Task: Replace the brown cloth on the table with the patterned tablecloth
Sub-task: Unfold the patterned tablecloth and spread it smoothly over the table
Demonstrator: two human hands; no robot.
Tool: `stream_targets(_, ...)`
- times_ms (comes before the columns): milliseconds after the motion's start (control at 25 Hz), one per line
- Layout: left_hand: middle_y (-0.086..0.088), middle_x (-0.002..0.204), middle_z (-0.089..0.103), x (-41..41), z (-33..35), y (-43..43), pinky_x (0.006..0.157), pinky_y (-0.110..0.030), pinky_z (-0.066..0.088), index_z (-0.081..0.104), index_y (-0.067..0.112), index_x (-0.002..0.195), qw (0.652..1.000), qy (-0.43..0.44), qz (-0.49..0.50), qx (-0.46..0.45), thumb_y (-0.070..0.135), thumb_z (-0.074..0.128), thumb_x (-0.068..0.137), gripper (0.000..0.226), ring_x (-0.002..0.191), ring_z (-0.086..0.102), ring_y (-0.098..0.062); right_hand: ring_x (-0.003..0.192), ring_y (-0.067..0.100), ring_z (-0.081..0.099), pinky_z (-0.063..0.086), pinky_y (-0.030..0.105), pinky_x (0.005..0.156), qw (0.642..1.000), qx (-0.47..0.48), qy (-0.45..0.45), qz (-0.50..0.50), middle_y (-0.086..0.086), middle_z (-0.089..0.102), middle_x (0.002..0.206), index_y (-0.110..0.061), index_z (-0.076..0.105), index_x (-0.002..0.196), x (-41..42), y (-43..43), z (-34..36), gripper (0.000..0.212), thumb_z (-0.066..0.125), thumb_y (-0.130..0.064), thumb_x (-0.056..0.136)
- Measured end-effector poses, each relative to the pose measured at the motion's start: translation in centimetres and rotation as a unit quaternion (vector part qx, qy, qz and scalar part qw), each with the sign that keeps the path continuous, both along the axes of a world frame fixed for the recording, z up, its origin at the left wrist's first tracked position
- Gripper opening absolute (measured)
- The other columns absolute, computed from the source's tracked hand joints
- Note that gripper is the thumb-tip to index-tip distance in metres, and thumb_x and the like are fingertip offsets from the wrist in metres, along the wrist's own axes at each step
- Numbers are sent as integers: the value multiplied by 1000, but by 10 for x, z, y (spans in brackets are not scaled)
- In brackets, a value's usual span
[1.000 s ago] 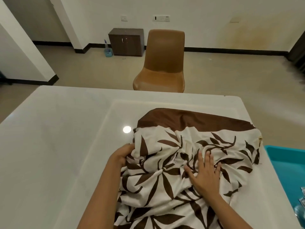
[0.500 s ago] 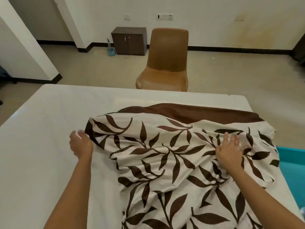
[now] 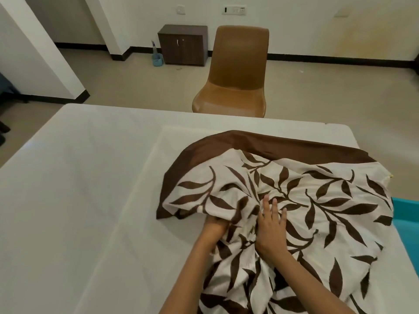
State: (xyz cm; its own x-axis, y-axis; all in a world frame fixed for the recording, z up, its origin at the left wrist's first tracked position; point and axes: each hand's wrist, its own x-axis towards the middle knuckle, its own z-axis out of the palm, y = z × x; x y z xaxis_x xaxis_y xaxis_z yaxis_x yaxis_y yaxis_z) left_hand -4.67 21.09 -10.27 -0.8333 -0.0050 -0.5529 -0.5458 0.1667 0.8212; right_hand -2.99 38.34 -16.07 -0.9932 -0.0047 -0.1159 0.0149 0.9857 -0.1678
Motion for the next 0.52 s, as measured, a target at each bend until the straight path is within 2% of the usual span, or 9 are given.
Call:
stream_targets(80, -9, 145, 39, -2, -5, 9, 111, -33, 32, 32, 6, 145, 992, -99, 8, 74, 26, 53, 97, 56, 135, 38, -27, 146, 25, -9, 5, 50, 119, 1000, -26, -7, -5, 0, -10, 158, -29, 13, 151, -5, 5, 3, 80, 54, -54, 87)
stream_targets(120, -14, 144, 42, -6, -2, 4, 110, -39, 34, 37, 2, 142, 984, -131, 45, 110, 22, 53, 97, 52, 131, 42, -31, 146, 24, -6, 5, 49, 118, 1000, -26, 9, 7, 1, -5, 158, -26, 18, 151, -7, 10, 4, 74, 44, -58, 90)
stream_targets(200, -17, 136, 51, -22, -4, -33, 106, -42, 39, 47, -2, 133, 985, -85, 108, 106, 14, 54, 95, 42, 121, 50, -31, 148, 23, -3, 1, 50, 119, 1000, -18, 5, -2, 2, -3, 159, -23, 15, 151, -11, 32, 8, 70, 7, -63, 93)
stream_targets(240, -15, 132, 54, -30, 6, -56, 104, -40, 41, 50, -1, 131, 988, -46, 132, 66, 10, 56, 94, 39, 117, 53, -28, 148, 20, -7, -5, 48, 119, 999, -30, 1, -23, 0, -6, 159, -26, 10, 151, -15, 49, 11, 71, -7, -62, 91)
stream_targets(280, -11, 131, 55, -38, 21, -84, 100, -36, 44, 52, 2, 129, 988, -3, 154, 15, 8, 58, 92, 38, 113, 55, -23, 147, 18, -10, -11, 46, 118, 999, -37, 4, -36, -1, -8, 159, -30, 6, 150, -20, 65, 9, 70, -12, -61, 90)
stream_targets(360, -6, 119, 58, -49, 59, -147, 82, -21, 48, 57, 5, 123, 965, 102, 202, -129, 6, 62, 88, 35, 97, 63, -8, 147, 18, -10, -14, 46, 116, 998, -36, 14, -46, -4, -9, 160, -38, 3, 150, -28, 99, 15, 63, -8, -60, 92)
stream_targets(400, -10, 108, 61, -52, 80, -179, 73, -21, 48, 60, 6, 114, 934, 161, 231, -218, 10, 63, 86, 29, 88, 67, -9, 147, 20, -6, -13, 47, 116, 999, -22, 7, -44, -5, -8, 160, -40, 4, 150, -33, 114, 16, 62, -6, -59, 92)
stream_targets(440, -16, 103, 64, -56, 96, -210, 72, -27, 46, 62, 4, 108, 890, 212, 266, -304, 16, 65, 83, 28, 89, 68, -20, 148, 22, -1, -11, 48, 116, 999, -14, 3, -49, -4, -4, 160, -40, 5, 150, -40, 130, 17, 63, -6, -59, 91)
stream_targets(520, -23, 105, 63, -64, 114, -261, 79, -40, 44, 56, 4, 107, 819, 267, 332, -385, 19, 69, 80, 33, 97, 60, -38, 148, 27, 8, -5, 52, 117, 996, -2, -2, -89, 1, 5, 161, -35, 11, 152, -59, 157, 16, 69, -4, -59, 89)
